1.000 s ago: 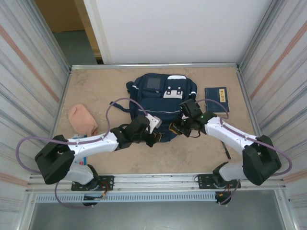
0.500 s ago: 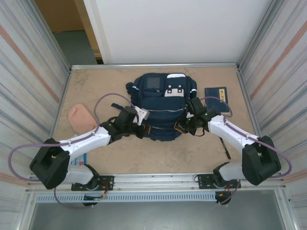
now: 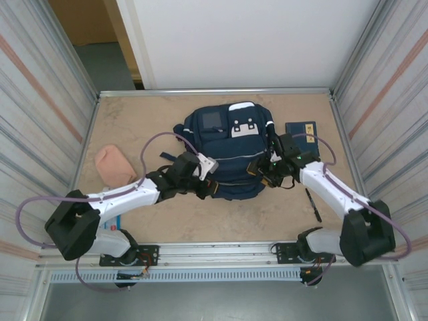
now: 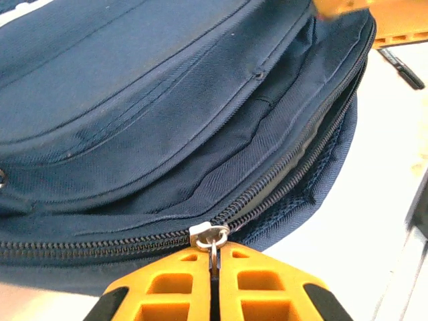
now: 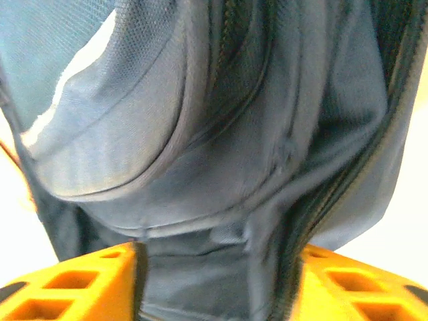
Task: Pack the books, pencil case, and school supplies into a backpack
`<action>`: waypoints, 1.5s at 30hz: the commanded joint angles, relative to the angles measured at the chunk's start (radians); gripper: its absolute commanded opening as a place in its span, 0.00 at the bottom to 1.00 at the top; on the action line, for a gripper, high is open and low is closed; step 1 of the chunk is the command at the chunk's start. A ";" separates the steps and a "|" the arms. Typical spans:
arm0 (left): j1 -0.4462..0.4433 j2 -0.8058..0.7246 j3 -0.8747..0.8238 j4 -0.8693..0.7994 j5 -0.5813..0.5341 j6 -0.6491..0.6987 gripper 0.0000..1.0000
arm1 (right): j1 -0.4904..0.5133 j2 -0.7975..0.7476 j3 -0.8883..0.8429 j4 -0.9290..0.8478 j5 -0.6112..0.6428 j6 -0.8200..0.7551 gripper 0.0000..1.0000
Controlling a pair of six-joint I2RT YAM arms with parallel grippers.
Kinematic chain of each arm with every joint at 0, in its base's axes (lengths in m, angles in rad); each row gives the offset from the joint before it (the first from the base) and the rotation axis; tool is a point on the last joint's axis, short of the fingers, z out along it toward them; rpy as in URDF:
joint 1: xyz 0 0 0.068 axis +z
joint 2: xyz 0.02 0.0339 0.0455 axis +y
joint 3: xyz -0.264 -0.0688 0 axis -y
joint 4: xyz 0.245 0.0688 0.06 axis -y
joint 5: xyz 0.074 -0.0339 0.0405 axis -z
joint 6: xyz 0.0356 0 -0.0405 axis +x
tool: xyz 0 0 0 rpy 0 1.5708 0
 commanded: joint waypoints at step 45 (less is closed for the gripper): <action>0.400 0.168 0.055 -0.050 0.003 -0.173 0.00 | 0.287 -0.131 0.039 -0.028 0.156 0.457 0.00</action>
